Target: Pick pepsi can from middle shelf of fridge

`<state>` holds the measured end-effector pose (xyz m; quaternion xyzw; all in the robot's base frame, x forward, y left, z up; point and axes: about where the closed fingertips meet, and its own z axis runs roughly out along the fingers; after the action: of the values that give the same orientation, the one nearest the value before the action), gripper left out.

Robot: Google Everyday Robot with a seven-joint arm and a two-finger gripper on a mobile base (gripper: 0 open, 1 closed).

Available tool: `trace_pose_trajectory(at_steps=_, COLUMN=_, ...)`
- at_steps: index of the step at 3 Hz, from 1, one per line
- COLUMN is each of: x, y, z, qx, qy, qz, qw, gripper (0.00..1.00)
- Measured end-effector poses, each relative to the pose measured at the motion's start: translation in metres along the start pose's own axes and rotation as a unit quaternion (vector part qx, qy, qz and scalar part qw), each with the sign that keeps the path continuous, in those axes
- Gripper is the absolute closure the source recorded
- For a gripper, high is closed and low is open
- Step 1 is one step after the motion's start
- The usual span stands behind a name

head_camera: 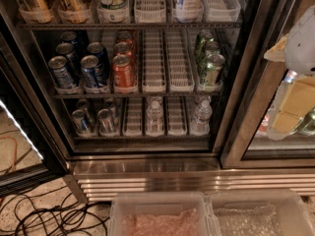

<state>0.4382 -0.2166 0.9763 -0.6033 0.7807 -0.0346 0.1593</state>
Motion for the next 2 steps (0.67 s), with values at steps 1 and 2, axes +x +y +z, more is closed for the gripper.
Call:
trace_pose_trajectory(at_steps=1, x=0.0000, y=0.0000, z=0.0000, qx=0.000, qy=0.000, qz=0.000, qw=1.0000, gripper=0.00)
trace_pose_trajectory(at_steps=2, x=-0.0096, y=-0.0016, z=0.0026, qx=0.016, qy=-0.004, qz=0.013, qw=0.9998, gripper=0.00)
